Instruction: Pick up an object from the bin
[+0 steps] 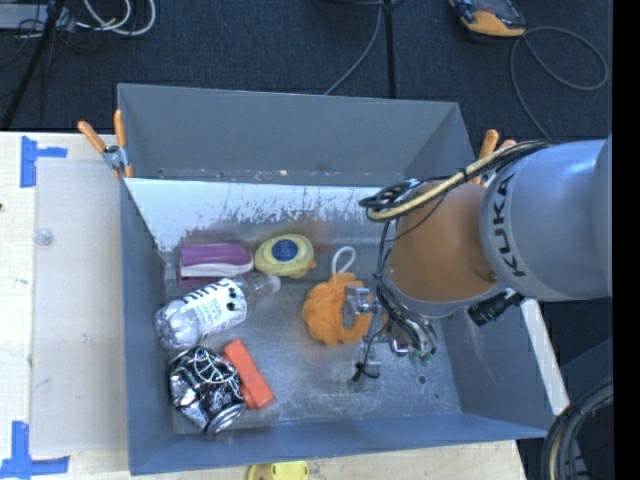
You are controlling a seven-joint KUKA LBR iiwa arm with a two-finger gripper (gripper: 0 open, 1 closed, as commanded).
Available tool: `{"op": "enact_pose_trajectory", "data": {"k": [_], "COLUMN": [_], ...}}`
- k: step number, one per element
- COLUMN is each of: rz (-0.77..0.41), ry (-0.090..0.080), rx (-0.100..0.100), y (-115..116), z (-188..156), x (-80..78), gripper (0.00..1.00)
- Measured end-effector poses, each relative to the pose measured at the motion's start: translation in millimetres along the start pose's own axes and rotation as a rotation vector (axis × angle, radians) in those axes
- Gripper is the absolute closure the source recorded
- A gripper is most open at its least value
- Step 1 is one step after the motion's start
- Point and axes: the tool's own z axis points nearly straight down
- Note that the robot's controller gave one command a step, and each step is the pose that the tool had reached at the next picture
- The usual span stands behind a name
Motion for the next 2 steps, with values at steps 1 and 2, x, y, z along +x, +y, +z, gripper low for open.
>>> {"op": "enact_pose_trajectory", "data": {"k": [1,2], "rz": [0.109,0.096], "ry": [-0.003,-0.005], "rx": [-0.001,0.003], "y": [-15,-2], "z": [23,27], "x": [-33.5,-73.6], "gripper": [0.0,0.0]}}
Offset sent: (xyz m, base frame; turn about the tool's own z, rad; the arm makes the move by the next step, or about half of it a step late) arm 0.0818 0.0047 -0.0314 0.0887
